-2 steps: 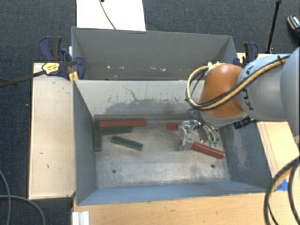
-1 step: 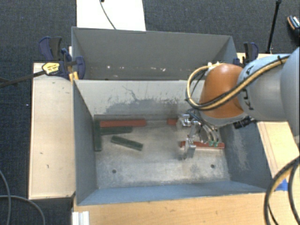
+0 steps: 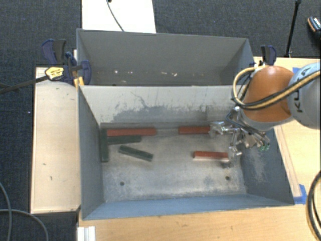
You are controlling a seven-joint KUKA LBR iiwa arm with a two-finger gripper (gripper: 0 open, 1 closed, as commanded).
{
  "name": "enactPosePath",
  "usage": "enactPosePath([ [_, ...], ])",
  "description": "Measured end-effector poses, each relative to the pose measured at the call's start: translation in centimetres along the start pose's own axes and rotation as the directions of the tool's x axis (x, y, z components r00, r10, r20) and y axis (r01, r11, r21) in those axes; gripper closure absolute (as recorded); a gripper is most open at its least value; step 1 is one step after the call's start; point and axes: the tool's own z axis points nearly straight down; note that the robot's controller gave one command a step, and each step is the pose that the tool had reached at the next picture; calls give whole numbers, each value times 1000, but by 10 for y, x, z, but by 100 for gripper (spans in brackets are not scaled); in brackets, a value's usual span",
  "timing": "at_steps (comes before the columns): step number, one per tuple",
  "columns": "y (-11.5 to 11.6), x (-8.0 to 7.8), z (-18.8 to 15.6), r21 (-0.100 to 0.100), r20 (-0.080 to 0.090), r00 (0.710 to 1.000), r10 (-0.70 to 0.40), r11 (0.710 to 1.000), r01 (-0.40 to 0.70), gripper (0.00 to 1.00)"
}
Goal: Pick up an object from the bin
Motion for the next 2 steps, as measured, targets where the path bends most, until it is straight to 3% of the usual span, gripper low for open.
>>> enactPosePath([
  [1, 2, -1, 0, -3, 1, 1000, 0, 1000, 0, 100],
  [2, 11, 5, -178, 1, 7, 1000, -8, 1000, 8, 100],
])
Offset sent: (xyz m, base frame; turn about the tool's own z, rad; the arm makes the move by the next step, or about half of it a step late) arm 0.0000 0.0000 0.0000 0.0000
